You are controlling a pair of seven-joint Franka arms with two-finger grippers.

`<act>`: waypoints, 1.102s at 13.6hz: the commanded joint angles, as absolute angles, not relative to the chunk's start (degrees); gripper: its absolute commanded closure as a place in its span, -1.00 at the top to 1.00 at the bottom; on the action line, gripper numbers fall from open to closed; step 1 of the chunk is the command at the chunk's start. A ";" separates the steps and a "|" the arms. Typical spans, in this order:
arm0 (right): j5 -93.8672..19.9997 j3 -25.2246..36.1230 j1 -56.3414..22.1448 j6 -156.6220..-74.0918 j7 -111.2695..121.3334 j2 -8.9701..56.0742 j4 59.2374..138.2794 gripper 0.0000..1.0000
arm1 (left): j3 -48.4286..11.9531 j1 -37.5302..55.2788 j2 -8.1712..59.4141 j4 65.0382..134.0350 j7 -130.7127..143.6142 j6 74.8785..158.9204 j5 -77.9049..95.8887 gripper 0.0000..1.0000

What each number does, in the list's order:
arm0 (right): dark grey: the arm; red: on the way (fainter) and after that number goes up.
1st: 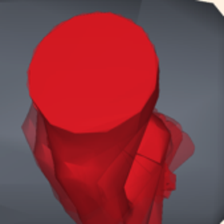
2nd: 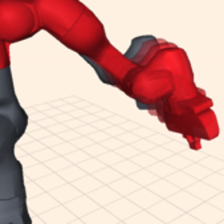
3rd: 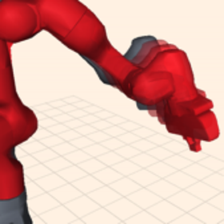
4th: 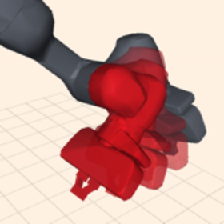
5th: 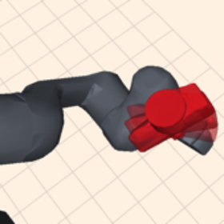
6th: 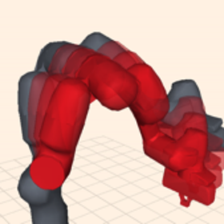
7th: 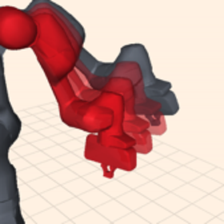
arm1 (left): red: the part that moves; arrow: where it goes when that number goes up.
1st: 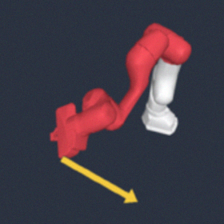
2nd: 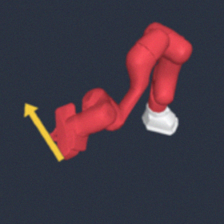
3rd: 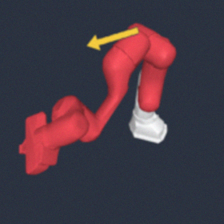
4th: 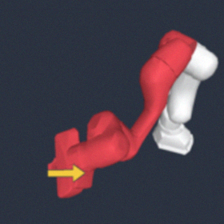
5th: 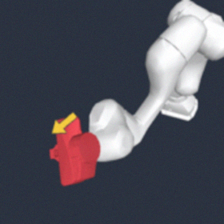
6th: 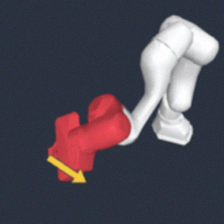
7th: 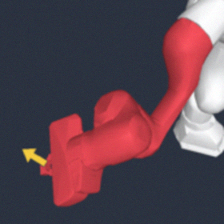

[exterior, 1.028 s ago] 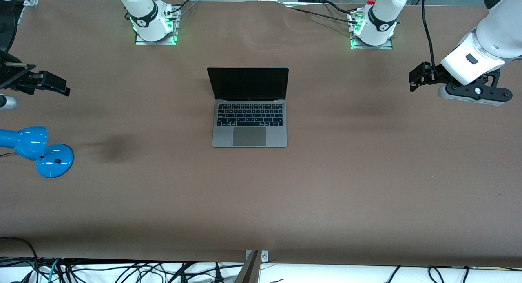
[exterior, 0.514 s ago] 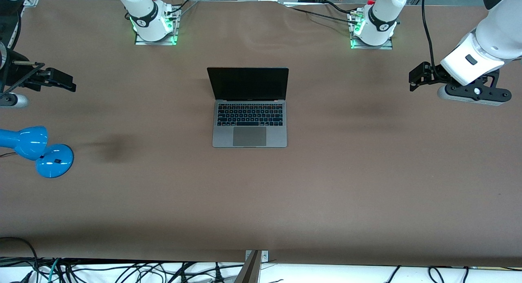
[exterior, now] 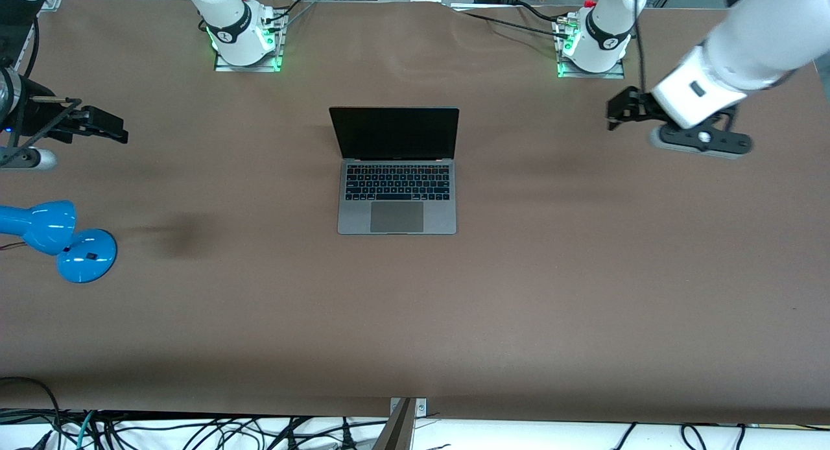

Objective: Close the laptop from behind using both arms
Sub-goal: 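Move both grippers from rest toward the laptop's screen, then lower both grippers behind the open laptop screen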

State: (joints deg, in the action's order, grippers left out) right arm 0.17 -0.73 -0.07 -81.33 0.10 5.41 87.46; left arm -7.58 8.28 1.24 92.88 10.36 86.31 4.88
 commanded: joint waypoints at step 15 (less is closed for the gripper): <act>-7.46 -23.55 0.44 -80.69 -24.17 7.56 91.23 -0.55 | -26.18 9.23 5.17 98.70 42.08 90.70 15.36 0.87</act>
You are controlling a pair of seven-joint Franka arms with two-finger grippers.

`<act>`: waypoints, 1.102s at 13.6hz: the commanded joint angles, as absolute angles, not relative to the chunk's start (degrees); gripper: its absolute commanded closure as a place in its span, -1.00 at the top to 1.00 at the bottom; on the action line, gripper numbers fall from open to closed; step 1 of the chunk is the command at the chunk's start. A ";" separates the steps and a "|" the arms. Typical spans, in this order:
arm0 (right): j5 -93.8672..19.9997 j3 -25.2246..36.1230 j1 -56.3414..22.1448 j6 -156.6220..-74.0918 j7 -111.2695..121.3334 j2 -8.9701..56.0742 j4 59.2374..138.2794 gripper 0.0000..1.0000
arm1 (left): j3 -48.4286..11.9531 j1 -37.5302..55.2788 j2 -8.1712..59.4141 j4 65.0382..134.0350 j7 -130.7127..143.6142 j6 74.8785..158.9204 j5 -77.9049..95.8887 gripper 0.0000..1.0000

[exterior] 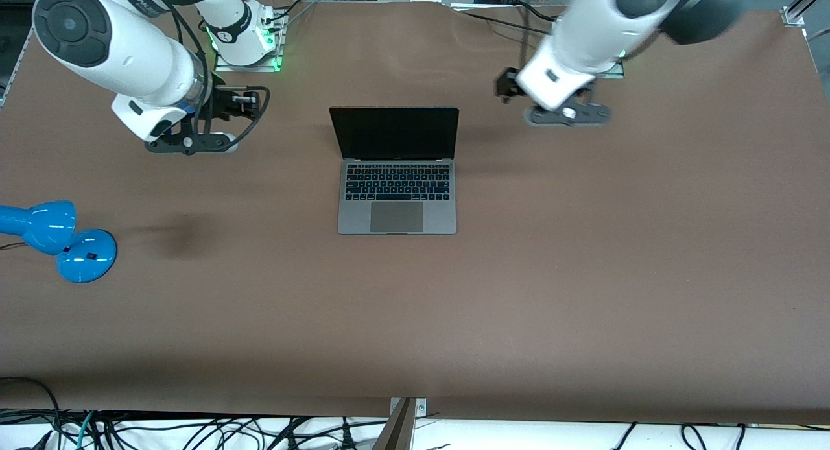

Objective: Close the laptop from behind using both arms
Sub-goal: 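Lower both grippers behind the open laptop screen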

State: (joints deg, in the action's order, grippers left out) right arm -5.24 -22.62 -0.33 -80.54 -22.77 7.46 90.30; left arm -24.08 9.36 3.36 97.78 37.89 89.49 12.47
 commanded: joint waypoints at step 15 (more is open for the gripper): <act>-21.62 -25.31 -5.80 -81.56 -27.33 13.44 101.69 -1.00 | -28.04 12.74 12.48 105.99 47.19 96.40 27.95 -1.00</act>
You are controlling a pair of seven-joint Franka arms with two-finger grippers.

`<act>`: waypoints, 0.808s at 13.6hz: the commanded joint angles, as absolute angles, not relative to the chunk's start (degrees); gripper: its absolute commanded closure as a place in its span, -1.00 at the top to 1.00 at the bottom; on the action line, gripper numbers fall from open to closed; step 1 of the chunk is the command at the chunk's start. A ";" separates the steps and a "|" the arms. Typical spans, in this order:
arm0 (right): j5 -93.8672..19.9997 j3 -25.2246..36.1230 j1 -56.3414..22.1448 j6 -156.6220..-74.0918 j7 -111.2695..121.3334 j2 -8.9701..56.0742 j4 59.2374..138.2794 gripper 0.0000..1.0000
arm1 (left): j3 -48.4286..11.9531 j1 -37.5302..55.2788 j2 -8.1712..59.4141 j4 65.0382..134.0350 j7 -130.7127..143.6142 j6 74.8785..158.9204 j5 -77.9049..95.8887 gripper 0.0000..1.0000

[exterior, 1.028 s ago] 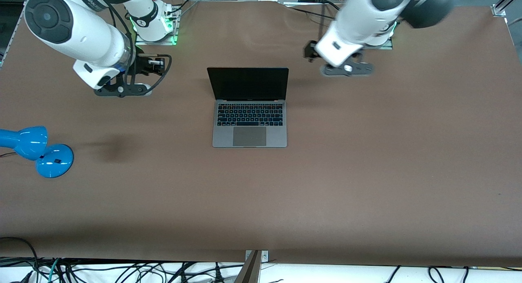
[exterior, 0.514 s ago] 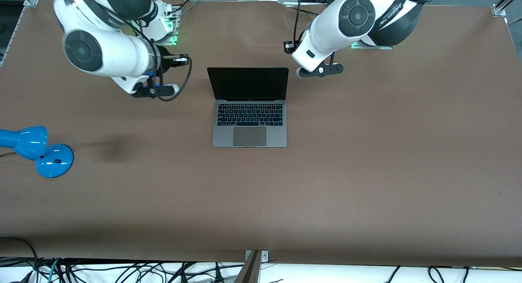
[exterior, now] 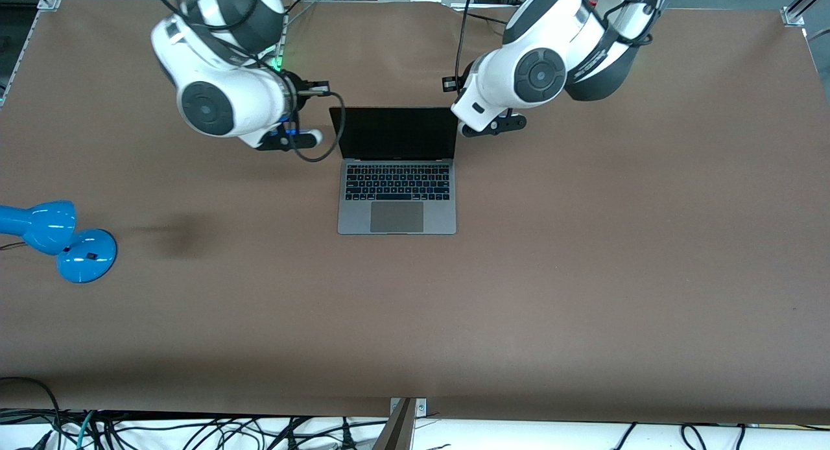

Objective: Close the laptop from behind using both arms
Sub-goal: 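Lower both grippers behind the open laptop screen, then push the screen's back with both grippers toward the keyboard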

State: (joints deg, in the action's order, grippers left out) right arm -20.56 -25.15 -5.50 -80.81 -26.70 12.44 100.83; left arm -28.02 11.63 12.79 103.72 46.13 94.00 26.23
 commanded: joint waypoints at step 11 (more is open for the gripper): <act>-23.20 -25.31 -9.22 -84.81 -26.81 20.21 103.97 -1.00 | -27.86 15.56 18.45 108.19 48.25 106.78 24.96 -1.00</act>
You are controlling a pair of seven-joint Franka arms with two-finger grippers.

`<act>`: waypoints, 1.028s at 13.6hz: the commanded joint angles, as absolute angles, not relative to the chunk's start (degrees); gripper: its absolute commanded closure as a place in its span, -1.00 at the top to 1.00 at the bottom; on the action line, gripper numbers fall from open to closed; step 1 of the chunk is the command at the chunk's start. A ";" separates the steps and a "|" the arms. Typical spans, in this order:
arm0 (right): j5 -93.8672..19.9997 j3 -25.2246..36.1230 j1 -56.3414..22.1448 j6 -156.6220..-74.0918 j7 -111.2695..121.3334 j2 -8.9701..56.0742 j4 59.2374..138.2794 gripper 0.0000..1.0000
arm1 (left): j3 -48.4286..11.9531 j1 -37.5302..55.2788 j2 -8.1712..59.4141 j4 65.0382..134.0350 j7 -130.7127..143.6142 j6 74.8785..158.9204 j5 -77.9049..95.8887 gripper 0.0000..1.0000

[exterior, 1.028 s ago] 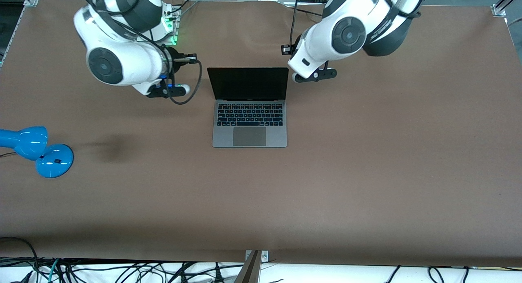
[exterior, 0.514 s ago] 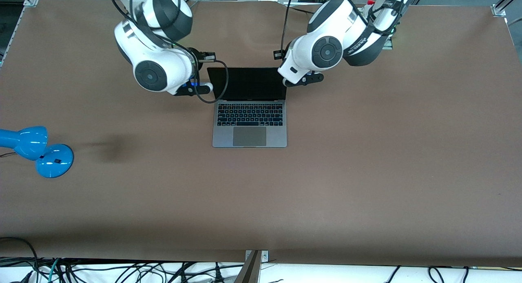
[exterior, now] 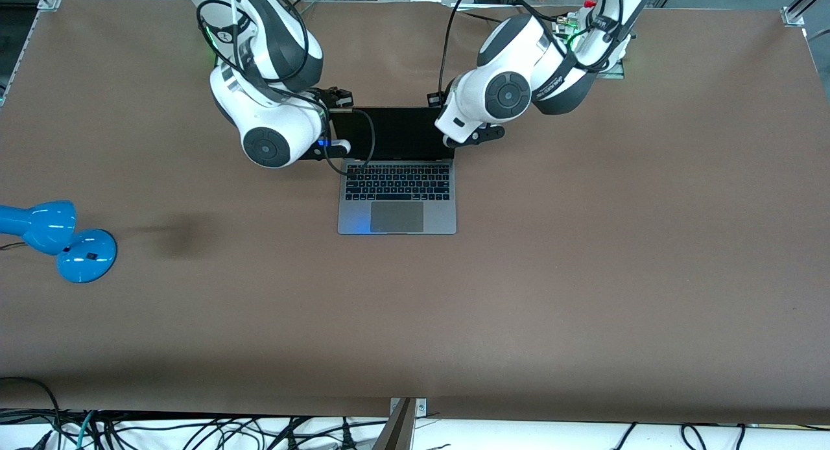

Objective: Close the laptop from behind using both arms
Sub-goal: 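Push the screen's back with both grippers toward the keyboard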

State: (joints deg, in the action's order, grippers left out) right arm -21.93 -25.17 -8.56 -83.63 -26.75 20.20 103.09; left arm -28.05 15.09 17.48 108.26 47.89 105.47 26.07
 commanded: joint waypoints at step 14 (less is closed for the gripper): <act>-21.36 -24.70 -10.37 -94.48 -25.40 22.15 104.59 -1.00 | -26.81 15.03 24.16 102.92 48.08 109.86 20.30 -1.00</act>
